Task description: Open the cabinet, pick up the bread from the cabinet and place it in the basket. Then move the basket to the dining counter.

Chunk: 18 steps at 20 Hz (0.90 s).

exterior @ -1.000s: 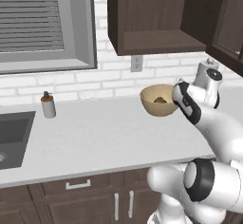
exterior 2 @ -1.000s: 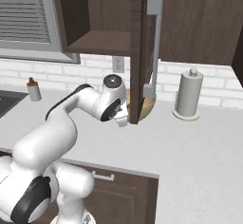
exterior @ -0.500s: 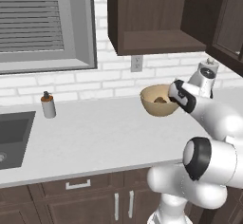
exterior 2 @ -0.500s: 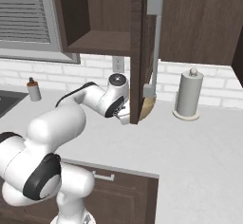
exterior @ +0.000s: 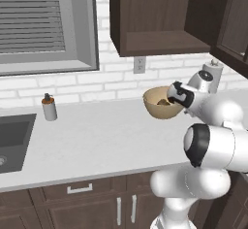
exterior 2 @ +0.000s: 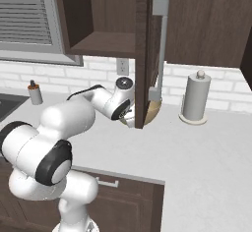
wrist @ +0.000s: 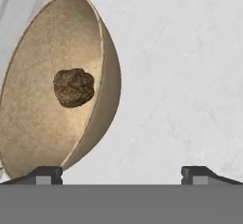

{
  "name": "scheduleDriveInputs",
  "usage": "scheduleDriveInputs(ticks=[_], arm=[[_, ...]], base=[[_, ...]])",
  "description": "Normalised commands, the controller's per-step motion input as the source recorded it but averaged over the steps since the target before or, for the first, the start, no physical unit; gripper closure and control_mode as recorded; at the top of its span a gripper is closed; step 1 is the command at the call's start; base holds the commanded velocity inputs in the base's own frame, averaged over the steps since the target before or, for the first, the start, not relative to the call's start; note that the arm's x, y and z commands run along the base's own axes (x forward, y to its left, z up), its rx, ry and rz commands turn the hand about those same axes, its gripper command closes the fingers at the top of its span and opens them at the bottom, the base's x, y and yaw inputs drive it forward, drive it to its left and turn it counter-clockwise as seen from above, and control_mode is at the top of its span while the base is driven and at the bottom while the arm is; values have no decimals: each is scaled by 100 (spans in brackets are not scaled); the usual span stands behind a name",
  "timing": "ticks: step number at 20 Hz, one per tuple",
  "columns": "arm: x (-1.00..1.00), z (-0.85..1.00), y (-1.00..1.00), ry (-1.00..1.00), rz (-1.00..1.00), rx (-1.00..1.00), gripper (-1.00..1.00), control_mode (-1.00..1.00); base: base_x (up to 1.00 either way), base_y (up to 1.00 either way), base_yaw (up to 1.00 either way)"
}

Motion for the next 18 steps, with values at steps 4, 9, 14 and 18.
scheduleDriveInputs(ticks=[4,9,14,18], arm=[[23,-21,-11,2,0,0,-100,-100],[31,-17,-15,0,0,0,-100,-100],[33,-9,-11,0,1,0,-100,-100],[34,-20,-5,0,0,0,-100,-100]], base=[[0,0,0],[0,0,0],[0,0,0],[0,0,0]])
